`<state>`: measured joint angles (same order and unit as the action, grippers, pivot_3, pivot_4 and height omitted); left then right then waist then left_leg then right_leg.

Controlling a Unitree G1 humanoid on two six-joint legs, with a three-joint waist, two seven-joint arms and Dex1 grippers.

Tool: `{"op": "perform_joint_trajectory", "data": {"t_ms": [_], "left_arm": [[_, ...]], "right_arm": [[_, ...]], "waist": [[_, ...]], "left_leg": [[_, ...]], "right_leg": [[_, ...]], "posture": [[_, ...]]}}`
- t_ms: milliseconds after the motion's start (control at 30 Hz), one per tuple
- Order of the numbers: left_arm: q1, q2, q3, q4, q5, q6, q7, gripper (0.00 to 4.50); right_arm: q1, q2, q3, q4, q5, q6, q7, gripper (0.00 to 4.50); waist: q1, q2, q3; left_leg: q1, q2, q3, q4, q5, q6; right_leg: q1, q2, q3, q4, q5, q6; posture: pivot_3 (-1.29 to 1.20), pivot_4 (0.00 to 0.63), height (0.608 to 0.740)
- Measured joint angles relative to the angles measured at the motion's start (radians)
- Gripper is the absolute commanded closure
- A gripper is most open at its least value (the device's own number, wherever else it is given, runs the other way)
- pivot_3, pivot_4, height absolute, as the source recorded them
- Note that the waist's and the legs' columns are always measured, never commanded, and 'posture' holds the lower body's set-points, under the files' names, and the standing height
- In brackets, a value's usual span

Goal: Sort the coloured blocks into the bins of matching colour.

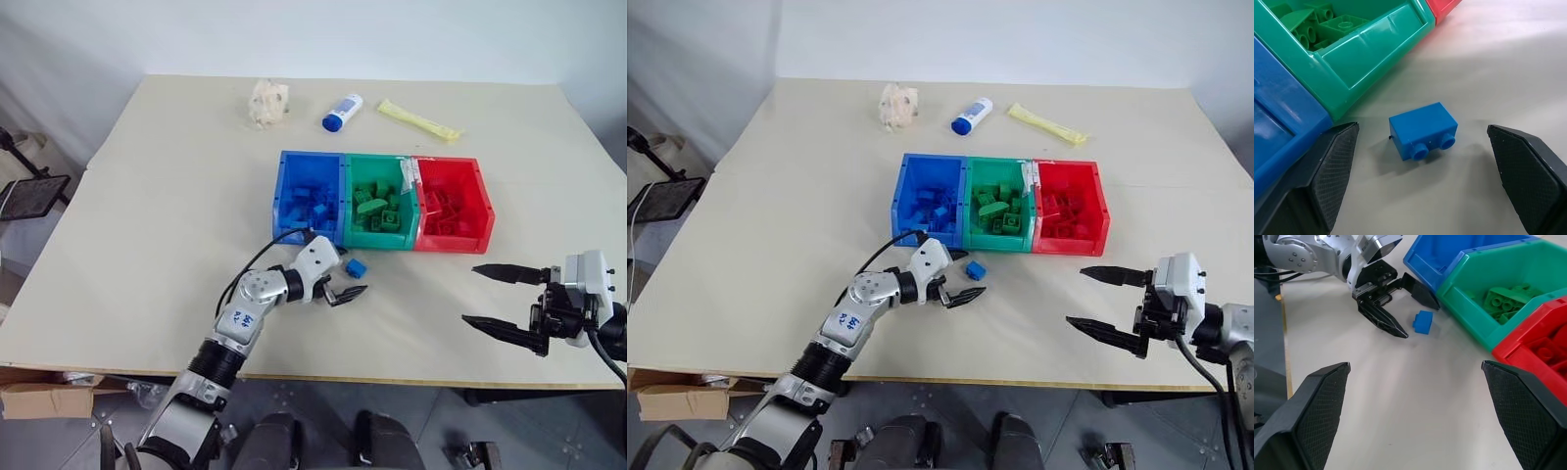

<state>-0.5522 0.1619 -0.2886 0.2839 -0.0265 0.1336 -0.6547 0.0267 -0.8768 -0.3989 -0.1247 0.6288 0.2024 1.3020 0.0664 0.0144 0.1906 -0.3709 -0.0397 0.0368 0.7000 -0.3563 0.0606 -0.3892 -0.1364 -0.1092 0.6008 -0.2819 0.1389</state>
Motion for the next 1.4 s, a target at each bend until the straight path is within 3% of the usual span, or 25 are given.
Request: {"op": "perform_joint_trajectory", "data": {"t_ms": [67, 167, 400, 433, 733, 1067, 1267, 1400], "left_arm": [[-0.008, -0.003, -0.008, 0.003, 0.014, 0.0, 0.003, 0.03], [-0.013, -0.008, -0.015, 0.004, 0.031, 0.0, 0.009, 0.6], [-0.026, -0.024, -0.014, 0.025, 0.039, -0.004, 0.018, 2.8], [-0.026, -0.025, -0.013, 0.026, 0.039, -0.005, 0.019, 2.88], [-0.026, -0.021, -0.004, 0.017, 0.027, 0.011, -0.01, 2.88], [-0.048, 0.076, 0.131, -0.295, -0.065, 0.226, -0.008, 2.88], [-0.226, 0.093, 0.212, -0.166, -0.05, 0.228, 0.095, 2.88], [-0.28, 0.083, 0.2, 0.029, -0.025, 0.168, 0.113, 1.58]], "right_arm": [[0.001, 0.0, -0.001, -0.005, 0.001, 0.0, -0.004, 0.0], [0.004, 0.0, -0.001, -0.013, 0.008, 0.0, -0.008, 0.0], [0.008, 0.0, -0.001, -0.013, 0.01, 0.0, -0.011, 0.0], [0.008, 0.0, -0.001, -0.013, 0.01, 0.0, -0.011, 0.0], [0.008, 0.0, -0.001, -0.013, 0.012, 0.0, -0.013, 0.0], [-0.018, 0.0, -0.001, 0.012, 0.018, -0.001, -0.01, 0.0], [-0.091, 0.009, 0.013, 0.057, 0.015, -0.006, -0.007, 0.0], [-0.121, 0.015, 0.037, 0.072, 0.01, -0.007, -0.004, 0.0]], "waist": [[0.004, 0.0, 0.0], [0.008, 0.0, 0.0], [0.01, 0.0, 0.0], [0.009, 0.0, 0.0], [0.008, 0.0, 0.0], [-0.007, 0.0, 0.0], [-0.008, 0.0, 0.0], [-0.01, -0.001, 0.0]], "left_leg": [[0.0, 0.0, 0.0, 0.0, 0.0, 0.0], [0.0, 0.0, 0.0, 0.0, 0.0, 0.0], [0.0, -0.001, 0.0, 0.0, 0.0, 0.0], [0.0, -0.001, 0.0, 0.0, 0.0, 0.0], [0.0, 0.0, 0.0, 0.0, 0.0, 0.0], [-0.001, 0.001, 0.0, 0.0, 0.0, 0.0], [-0.001, 0.0, 0.0, -0.001, 0.0, 0.0], [-0.001, 0.0, 0.0, -0.001, 0.0, 0.0]], "right_leg": [[0.0, 0.0, 0.0, 0.0, 0.0, 0.0], [0.0, 0.0, 0.0, 0.0, 0.0, 0.0], [0.0, -0.001, 0.0, 0.0, 0.0, 0.0], [0.0, -0.001, 0.0, 0.0, 0.0, 0.0], [0.0, 0.0, 0.0, 0.0, 0.0, 0.0], [-0.001, 0.001, 0.001, 0.0, 0.0, 0.0], [-0.001, 0.001, -0.001, 0.001, 0.0, 0.0], [-0.002, 0.002, -0.002, 0.001, 0.0, 0.0]], "posture": [[0.0, 0.15, 0.74], [0.0, 0.15, 0.74], [0.0, 0.15, 0.74], [0.0, 0.15, 0.74], [0.0, 0.15, 0.74], [0.0, 0.15, 0.74], [0.0, 0.15, 0.74], [0.0, 0.15, 0.74]]}}
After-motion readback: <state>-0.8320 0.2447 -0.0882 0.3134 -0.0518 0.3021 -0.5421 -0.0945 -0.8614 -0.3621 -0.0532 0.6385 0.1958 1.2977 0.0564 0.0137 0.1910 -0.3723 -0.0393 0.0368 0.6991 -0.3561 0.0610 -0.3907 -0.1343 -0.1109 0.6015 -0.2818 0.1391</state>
